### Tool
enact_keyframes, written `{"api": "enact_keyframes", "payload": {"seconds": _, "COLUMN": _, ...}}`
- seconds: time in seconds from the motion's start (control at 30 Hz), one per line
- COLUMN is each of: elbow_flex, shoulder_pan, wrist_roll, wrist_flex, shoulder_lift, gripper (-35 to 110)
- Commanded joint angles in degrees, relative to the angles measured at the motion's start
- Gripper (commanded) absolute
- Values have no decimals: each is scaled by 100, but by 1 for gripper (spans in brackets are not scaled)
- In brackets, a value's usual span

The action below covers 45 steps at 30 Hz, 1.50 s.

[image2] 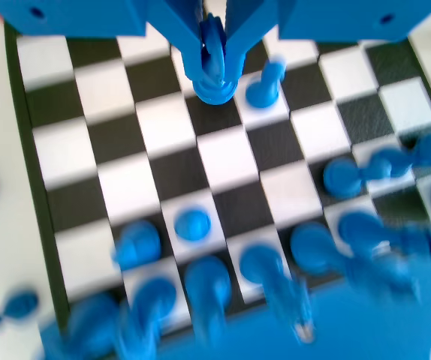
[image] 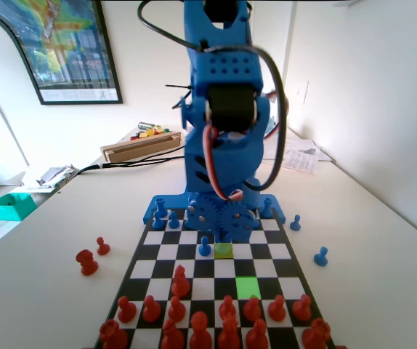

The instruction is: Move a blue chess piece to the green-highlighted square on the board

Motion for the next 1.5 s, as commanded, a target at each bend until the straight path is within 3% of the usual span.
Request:
{"api": "enact_keyframes", "payload": {"seconds": 0.0, "elbow_flex": -870, "shoulder_pan": -18, "wrist_roll": 105, "wrist_flex": 483, "shoulder_lift": 378, "gripper": 1}}
{"api": "enact_keyframes", "payload": {"seconds": 0.53, "elbow_flex": -2206, "shoulder_pan": -352, "wrist_roll": 571, "wrist_flex": 439, "shoulder_lift": -861, "gripper": 1}}
{"api": "enact_keyframes", "payload": {"seconds": 1.47, "elbow_flex": -1793, "shoulder_pan": -721, "wrist_roll": 545, "wrist_flex": -44, "shoulder_lift": -1336, "gripper": 1}}
